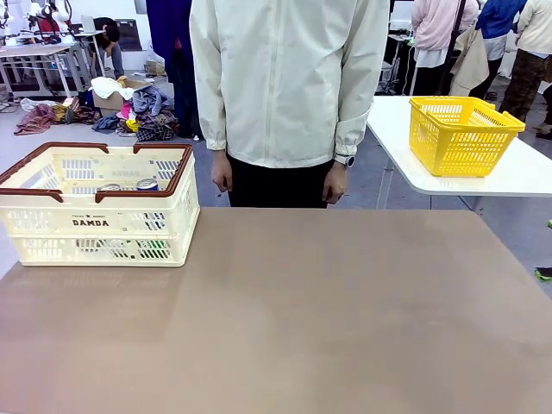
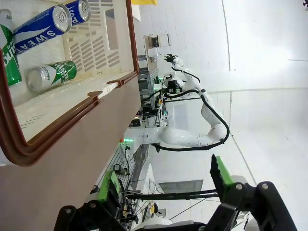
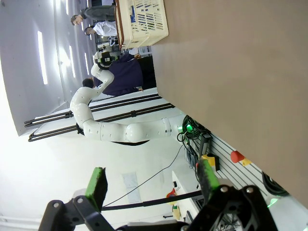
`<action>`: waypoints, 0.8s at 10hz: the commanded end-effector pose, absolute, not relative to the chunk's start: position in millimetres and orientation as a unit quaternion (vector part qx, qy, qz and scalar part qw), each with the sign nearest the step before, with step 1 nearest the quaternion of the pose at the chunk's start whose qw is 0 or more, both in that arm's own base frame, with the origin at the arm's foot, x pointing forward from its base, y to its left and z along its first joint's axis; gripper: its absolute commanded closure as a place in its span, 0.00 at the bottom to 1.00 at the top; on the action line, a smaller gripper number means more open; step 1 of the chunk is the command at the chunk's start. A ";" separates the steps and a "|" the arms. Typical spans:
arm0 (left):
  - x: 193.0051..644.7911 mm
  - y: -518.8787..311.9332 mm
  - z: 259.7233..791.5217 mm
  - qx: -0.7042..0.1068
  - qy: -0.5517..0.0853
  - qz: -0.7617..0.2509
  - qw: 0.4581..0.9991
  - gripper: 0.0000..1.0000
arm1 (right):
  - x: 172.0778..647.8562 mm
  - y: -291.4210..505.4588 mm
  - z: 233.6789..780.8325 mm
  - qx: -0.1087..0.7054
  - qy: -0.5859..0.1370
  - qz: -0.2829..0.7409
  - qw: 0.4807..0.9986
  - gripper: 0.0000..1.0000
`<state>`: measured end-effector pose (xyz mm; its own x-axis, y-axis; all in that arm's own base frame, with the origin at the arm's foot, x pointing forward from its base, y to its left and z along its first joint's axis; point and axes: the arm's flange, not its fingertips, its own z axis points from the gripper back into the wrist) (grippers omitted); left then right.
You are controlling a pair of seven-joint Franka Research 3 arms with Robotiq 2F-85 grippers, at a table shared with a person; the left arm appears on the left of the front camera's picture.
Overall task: Place the drinks into the Shopping basket.
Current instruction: Pick up one drink and place it into the Shopping basket.
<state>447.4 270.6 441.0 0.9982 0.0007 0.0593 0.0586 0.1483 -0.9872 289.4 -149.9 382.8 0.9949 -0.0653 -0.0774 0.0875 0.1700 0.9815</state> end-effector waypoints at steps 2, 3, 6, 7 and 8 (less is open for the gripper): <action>444.3 269.5 443.6 -0.655 -0.021 -0.020 0.755 0.00 | 288.5 -151.0 387.6 0.642 0.016 -0.053 0.765 0.00; 444.3 269.5 443.6 -0.655 -0.021 -0.020 0.755 0.00 | 288.5 -151.0 387.6 0.642 0.016 -0.053 0.765 0.00; 444.3 269.5 443.6 -0.655 -0.021 -0.020 0.755 0.00 | 288.5 -151.0 387.6 0.642 0.016 -0.053 0.765 0.00; 444.3 269.5 443.6 -0.655 -0.021 -0.020 0.755 0.00 | 288.5 -151.0 387.6 0.642 0.016 -0.053 0.765 0.00; 444.3 269.5 443.6 -0.655 -0.021 -0.020 0.755 0.00 | 288.5 -151.0 387.6 0.642 0.016 -0.053 0.765 0.00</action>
<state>447.4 270.6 441.0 0.9982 0.0007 0.0593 0.0585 0.1483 -0.9872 289.4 -149.9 382.8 0.9949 -0.0653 -0.0774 0.0875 0.1700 0.9815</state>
